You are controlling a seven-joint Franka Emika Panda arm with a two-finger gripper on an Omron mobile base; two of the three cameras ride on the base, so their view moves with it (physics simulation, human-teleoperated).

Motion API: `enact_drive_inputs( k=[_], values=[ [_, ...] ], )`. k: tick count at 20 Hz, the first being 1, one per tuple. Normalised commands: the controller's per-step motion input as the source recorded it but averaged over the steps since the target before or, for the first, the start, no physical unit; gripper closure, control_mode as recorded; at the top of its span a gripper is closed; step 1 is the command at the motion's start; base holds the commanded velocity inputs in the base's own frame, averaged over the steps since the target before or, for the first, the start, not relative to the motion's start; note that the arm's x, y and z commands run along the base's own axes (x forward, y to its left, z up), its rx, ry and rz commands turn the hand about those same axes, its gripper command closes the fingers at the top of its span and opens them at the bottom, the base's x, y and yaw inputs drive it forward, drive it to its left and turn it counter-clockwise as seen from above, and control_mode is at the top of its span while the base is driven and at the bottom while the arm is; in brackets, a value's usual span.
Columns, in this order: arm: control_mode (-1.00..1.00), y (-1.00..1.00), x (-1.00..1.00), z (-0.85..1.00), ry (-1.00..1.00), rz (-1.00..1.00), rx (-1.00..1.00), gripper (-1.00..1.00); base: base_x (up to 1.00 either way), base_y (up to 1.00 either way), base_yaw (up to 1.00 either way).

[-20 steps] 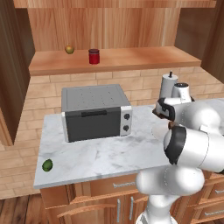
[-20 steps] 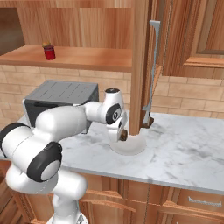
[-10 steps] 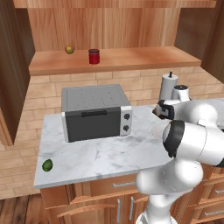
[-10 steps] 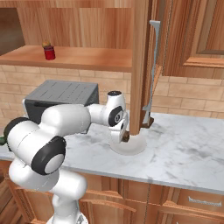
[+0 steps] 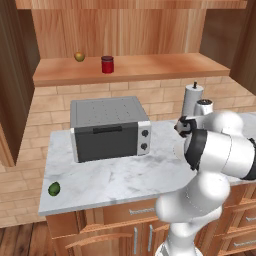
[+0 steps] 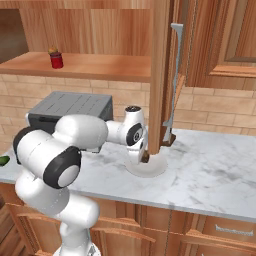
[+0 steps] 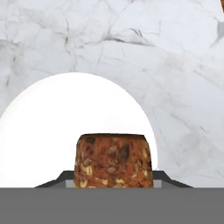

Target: Pick the avocado and bread from the counter and place them on the plate. Then pick the jam from the cabinet and place it next to the plate. Lastly close the cabinet door.

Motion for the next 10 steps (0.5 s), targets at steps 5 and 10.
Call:
enact_drive_inputs(
  k=[5,10],
  values=[
    [-1.00,-0.05,0.16,-0.16,0.00,0.00,0.00,1.00,0.00,0.00,0.00],
    [-1.00,-0.06,0.16,-0.16,0.00,0.01,0.00,1.00,0.00,0.00,0.00]
  ],
)
